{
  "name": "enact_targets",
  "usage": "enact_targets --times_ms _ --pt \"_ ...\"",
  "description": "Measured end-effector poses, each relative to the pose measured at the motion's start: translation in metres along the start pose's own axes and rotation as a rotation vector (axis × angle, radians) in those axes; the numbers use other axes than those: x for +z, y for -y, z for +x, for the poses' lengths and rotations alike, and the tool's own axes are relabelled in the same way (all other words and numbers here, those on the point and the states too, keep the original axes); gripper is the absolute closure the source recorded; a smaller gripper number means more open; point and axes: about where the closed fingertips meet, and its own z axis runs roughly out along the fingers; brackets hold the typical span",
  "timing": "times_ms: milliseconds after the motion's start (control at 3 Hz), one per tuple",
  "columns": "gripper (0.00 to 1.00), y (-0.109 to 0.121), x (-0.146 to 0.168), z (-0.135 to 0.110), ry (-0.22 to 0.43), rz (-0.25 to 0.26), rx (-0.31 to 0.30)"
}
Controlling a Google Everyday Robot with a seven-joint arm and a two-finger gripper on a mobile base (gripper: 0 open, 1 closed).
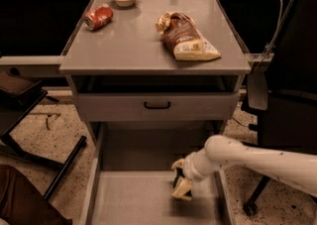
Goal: Pick sponge from middle drawer and place on counter
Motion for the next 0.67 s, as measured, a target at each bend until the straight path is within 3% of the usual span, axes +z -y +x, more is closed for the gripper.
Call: enact_targets --times_ms 333,667 --pt "1.0 0.027 -0.112 -0.046 0.046 0.061 -0.034" --pt "1.0 0.034 -0.201 -0.088 0.026 0.069 -0.069"
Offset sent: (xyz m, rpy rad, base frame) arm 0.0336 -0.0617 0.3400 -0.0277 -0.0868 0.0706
